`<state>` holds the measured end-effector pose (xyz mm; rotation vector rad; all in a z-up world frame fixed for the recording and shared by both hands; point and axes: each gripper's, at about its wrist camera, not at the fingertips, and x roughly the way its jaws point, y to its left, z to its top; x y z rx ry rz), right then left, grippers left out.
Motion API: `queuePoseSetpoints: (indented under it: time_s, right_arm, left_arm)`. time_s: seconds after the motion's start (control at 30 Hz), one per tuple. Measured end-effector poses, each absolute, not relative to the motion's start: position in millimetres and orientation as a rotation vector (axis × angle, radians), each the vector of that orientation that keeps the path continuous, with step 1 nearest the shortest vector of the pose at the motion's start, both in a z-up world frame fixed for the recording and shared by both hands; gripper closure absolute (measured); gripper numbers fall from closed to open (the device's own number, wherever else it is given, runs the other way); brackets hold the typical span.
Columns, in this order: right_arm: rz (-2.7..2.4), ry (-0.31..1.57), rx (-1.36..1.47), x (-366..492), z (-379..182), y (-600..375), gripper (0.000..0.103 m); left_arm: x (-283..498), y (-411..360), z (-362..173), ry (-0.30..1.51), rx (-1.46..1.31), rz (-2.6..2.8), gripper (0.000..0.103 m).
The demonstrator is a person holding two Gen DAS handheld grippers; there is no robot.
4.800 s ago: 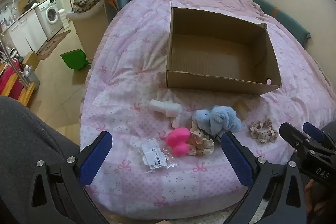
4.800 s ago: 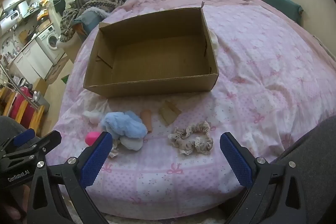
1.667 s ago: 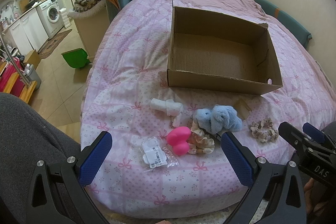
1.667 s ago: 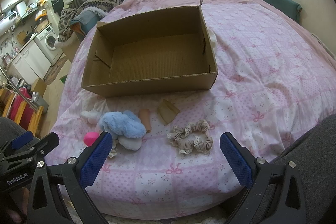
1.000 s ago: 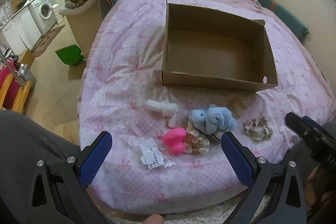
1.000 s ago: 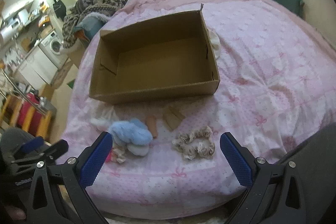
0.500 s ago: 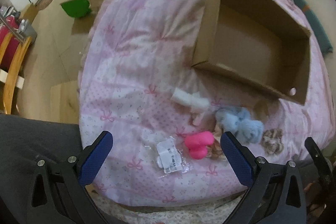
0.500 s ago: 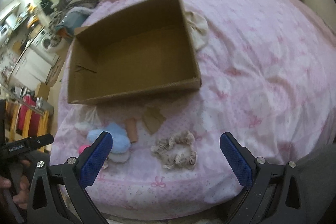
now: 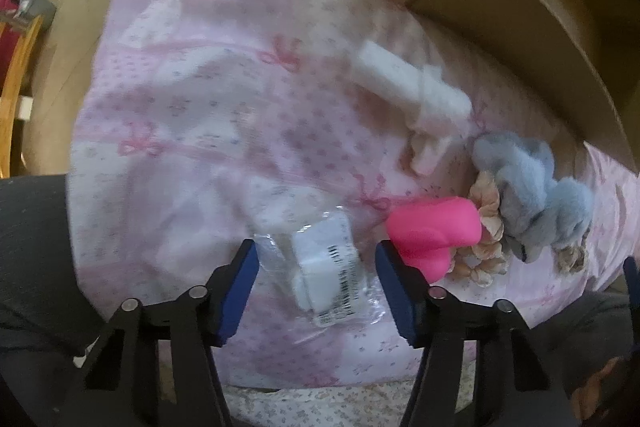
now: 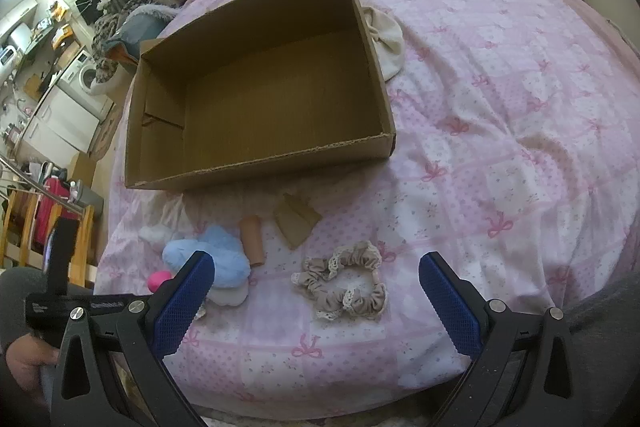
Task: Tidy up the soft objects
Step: 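Grasp the beige lace scrunchie with the right tool while the left tool grasps the clear plastic bag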
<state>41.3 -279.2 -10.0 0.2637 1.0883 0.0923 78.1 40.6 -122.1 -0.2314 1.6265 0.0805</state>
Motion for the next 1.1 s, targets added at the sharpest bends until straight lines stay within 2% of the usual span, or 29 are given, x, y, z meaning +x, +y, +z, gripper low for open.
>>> queuePoseSetpoints:
  time_s: [0.03,0.1,0.3,0.47,0.63,0.83,0.97,1.03,1.1]
  right_arm:
    - [0.09,1.089,0.265,42,-10,-280,0.0]
    - [0.085,1.088,0.279,42,-10,-283,0.0]
    - [0.099,1.137,0.388,50,-19,-300,0.0]
    - [0.076,1.238,0.422,59,-39,-304,0.0]
    - [0.034,1.361,0.265,71,-65,-281,0.0]
    - [0.021,1.421,0.07,79,-91,-251,0.0]
    - [0.002,1.418,0.012,79,-98,-245,0.023]
    - [-0.001,1.41,0.012,80,-99,-244,0.043]
    - [0.014,1.395,0.073,79,-96,-249,0.076]
  left_arm:
    - [79,39,-125,1.622,-0.216,0.067,0.055]
    - [82,31,-127,1.625,-0.192,0.043,0.07]
    - [76,30,-115,1.578,-0.207,0.013,0.086]
    - [67,38,-75,1.449,-0.23,0.002,0.088]
    - [57,38,-30,1.324,-0.2,0.021,0.089]
    - [55,45,-42,1.303,-0.226,0.013,0.089]
    - [56,38,-39,1.28,-0.214,0.0,0.089]
    - [55,38,-36,1.266,-0.219,-0.012,0.089]
    - [56,37,-33,1.253,-0.22,-0.021,0.089]
